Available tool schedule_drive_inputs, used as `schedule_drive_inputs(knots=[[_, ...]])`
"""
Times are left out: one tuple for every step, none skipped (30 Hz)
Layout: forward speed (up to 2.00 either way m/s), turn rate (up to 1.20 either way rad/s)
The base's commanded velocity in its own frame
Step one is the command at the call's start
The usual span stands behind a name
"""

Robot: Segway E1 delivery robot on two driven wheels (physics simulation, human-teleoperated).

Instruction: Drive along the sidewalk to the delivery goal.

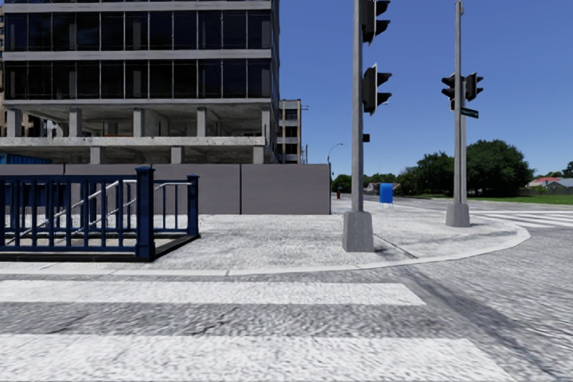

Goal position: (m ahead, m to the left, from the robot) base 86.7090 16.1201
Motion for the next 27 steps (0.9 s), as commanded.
schedule_drive_inputs(knots=[[2.00,0.70],[2.00,0.17],[2.00,0.17],[2.00,0.02],[2.00,0.00],[2.00,0.00],[2.00,0.00],[2.00,0.00],[2.00,0.00],[2.00,0.00],[2.00,0.00],[2.00,0.00],[2.00,0.00],[2.00,0.00],[2.00,0.00],[2.00,0.00],[2.00,0.00],[2.00,0.00],[2.00,0.00],[2.00,0.00],[1.92,0.00],[1.92,0.00],[1.70,0.00],[1.51,0.00],[1.48,0.00],[1.46,0.00],[1.46,0.00]])
